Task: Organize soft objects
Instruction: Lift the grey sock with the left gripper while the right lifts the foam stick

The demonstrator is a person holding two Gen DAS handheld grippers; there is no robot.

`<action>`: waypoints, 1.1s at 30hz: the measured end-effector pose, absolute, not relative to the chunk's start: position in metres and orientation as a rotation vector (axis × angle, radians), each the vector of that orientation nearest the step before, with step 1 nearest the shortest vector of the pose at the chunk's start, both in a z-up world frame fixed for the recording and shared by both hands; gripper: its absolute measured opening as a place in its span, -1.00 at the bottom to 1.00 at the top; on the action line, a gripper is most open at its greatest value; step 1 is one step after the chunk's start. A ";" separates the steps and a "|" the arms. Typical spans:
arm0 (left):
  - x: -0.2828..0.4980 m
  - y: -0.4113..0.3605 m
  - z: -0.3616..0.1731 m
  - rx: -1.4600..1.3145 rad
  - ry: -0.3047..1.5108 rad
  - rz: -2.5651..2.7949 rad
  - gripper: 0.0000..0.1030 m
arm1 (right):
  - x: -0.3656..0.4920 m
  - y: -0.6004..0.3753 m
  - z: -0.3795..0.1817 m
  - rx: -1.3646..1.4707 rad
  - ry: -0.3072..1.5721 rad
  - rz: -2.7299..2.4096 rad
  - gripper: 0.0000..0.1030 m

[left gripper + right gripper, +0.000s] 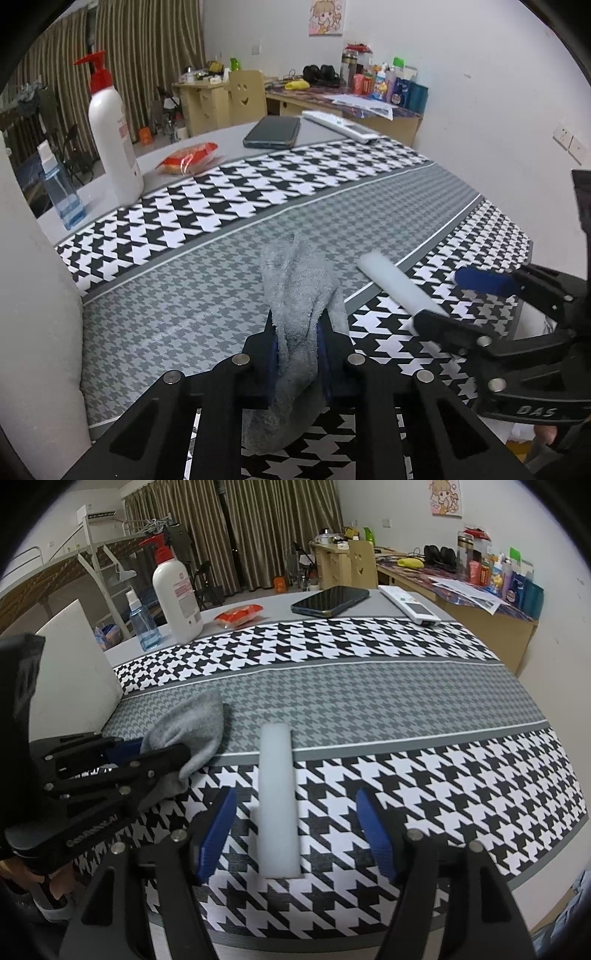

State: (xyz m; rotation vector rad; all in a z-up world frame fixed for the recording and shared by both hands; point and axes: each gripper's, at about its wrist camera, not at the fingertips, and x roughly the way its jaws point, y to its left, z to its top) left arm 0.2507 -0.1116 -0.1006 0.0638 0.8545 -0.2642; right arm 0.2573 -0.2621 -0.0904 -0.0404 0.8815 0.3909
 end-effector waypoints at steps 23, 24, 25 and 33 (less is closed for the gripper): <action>0.236 -0.102 -0.092 0.060 0.829 -0.261 -0.62 | 0.257 -0.239 -0.097 -0.172 0.896 0.347 -0.19; 0.235 -0.101 -0.091 0.060 0.827 -0.261 -0.62 | 0.255 -0.238 -0.097 -0.176 0.896 0.348 -0.29; 0.234 -0.101 -0.090 0.059 0.824 -0.262 -0.62 | 0.254 -0.236 -0.097 -0.182 0.895 0.356 -0.36; 0.225 -0.096 -0.078 0.063 0.788 -0.264 -0.62 | 0.249 -0.237 -0.090 -0.158 0.880 0.348 -0.62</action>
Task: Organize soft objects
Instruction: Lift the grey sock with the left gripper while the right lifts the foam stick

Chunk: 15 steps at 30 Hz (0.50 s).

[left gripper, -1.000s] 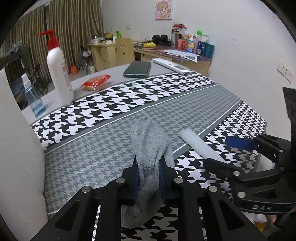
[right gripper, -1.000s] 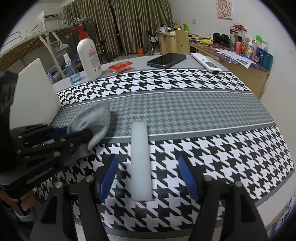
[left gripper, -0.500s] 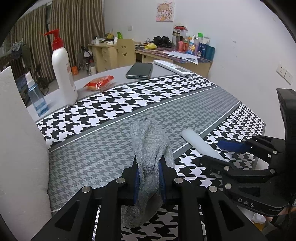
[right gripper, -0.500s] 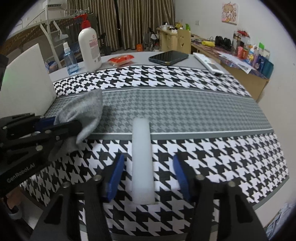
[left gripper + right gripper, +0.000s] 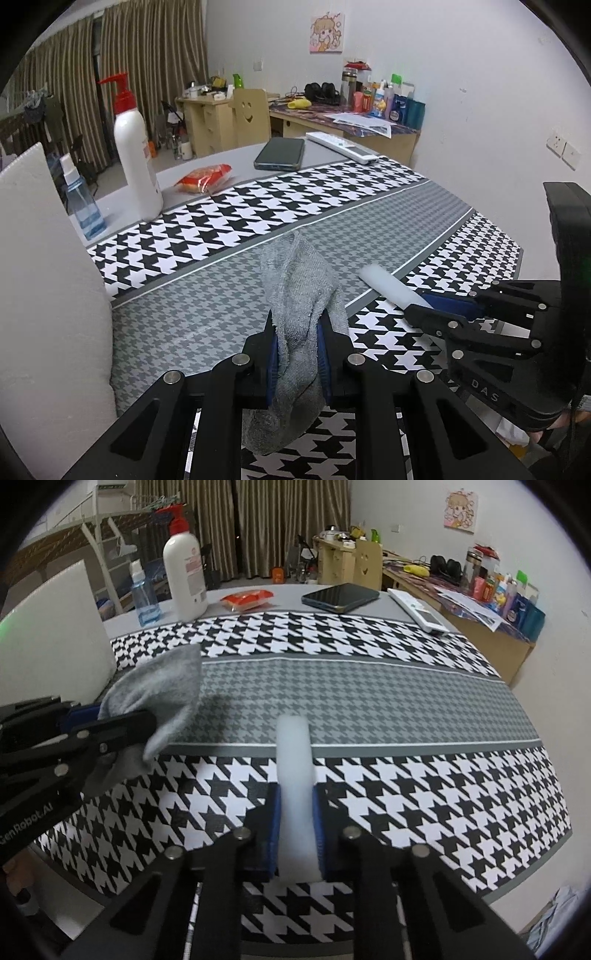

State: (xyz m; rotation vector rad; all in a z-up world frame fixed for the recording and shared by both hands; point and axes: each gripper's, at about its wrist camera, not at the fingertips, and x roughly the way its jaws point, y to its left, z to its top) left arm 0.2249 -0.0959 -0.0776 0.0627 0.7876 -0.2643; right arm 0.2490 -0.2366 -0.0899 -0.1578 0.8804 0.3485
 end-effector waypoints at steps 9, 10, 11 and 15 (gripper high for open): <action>0.210 -0.093 -0.052 0.066 0.712 -0.262 -0.62 | 0.240 -0.233 -0.066 -0.122 0.814 0.348 -0.62; 0.209 -0.092 -0.049 0.067 0.704 -0.260 -0.62 | 0.239 -0.232 -0.063 -0.121 0.807 0.348 -0.62; 0.206 -0.091 -0.046 0.068 0.696 -0.259 -0.62 | 0.238 -0.232 -0.060 -0.118 0.798 0.348 -0.62; 0.199 -0.089 -0.034 0.070 0.662 -0.259 -0.62 | 0.233 -0.231 -0.048 -0.114 0.765 0.352 -0.62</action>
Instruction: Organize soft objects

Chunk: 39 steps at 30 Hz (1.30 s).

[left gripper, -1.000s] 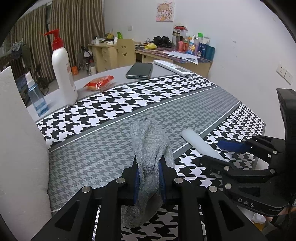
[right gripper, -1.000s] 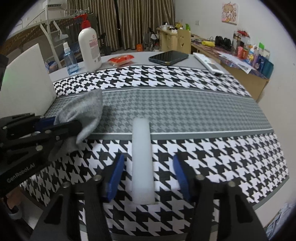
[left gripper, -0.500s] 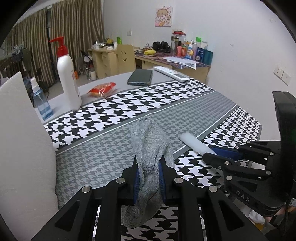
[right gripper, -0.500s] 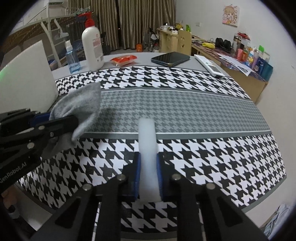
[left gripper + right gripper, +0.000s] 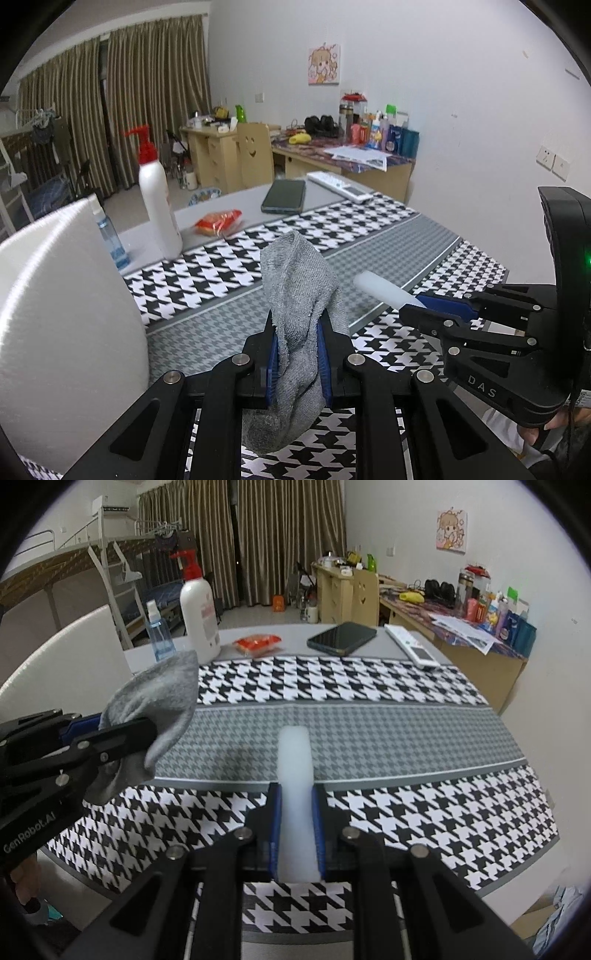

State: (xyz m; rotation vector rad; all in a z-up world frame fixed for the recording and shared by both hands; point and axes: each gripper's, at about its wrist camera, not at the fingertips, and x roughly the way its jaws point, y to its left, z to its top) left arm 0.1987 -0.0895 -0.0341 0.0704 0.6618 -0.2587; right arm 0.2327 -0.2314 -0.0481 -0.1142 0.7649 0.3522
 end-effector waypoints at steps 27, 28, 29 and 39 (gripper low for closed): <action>0.170 -0.081 0.009 0.107 0.530 -0.277 -0.62 | 0.209 -0.234 0.003 -0.036 0.598 0.359 -0.62; 0.170 -0.080 0.010 0.108 0.528 -0.276 -0.62 | 0.208 -0.234 0.004 -0.034 0.593 0.361 -0.62; 0.170 -0.080 0.011 0.112 0.528 -0.274 -0.62 | 0.208 -0.235 0.005 -0.030 0.586 0.362 -0.62; 0.166 -0.068 0.031 0.111 0.479 -0.278 -0.62 | 0.206 -0.234 0.019 -0.001 0.528 0.369 -0.62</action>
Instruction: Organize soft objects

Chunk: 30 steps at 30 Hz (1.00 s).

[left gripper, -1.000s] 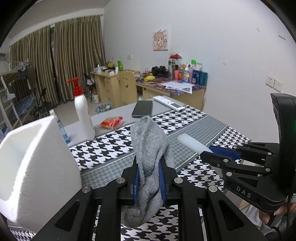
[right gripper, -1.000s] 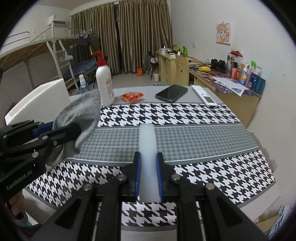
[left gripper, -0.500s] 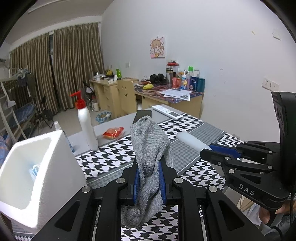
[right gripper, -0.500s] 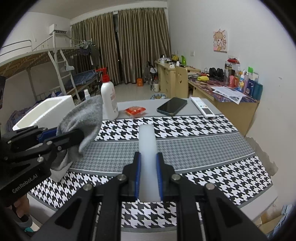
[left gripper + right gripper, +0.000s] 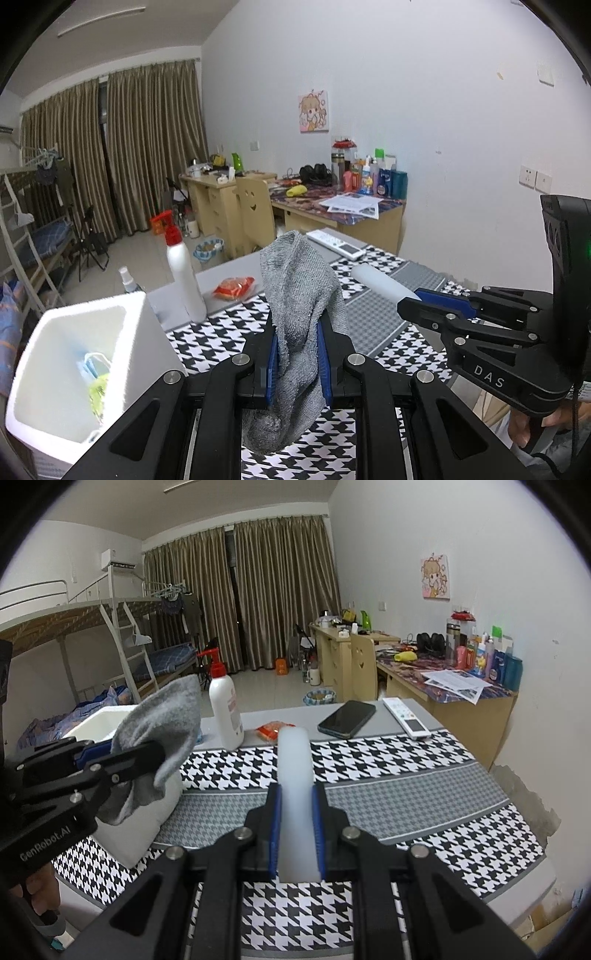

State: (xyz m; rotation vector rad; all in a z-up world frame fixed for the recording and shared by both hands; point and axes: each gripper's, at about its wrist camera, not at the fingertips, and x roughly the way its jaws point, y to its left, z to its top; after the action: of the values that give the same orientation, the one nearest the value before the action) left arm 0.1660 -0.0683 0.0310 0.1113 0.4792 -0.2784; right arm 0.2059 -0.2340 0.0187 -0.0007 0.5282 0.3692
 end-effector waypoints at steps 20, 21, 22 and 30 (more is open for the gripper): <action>0.160 -0.020 0.075 0.054 0.349 -0.189 -0.62 | 0.204 -0.199 0.058 0.022 0.419 0.468 -0.62; 0.159 -0.018 0.077 0.054 0.341 -0.186 -0.62 | 0.204 -0.197 0.060 0.023 0.416 0.471 -0.62; 0.159 -0.018 0.078 0.055 0.336 -0.182 -0.62 | 0.204 -0.195 0.061 0.024 0.411 0.474 -0.62; 0.156 0.003 0.088 0.037 0.295 -0.130 -0.62 | 0.203 -0.179 0.068 0.007 0.389 0.512 -0.62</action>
State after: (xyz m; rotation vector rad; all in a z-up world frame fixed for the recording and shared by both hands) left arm 0.1557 0.0026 0.0881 0.0374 0.2951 -0.1297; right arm 0.2031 -0.1792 0.0683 0.0068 0.3888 0.5116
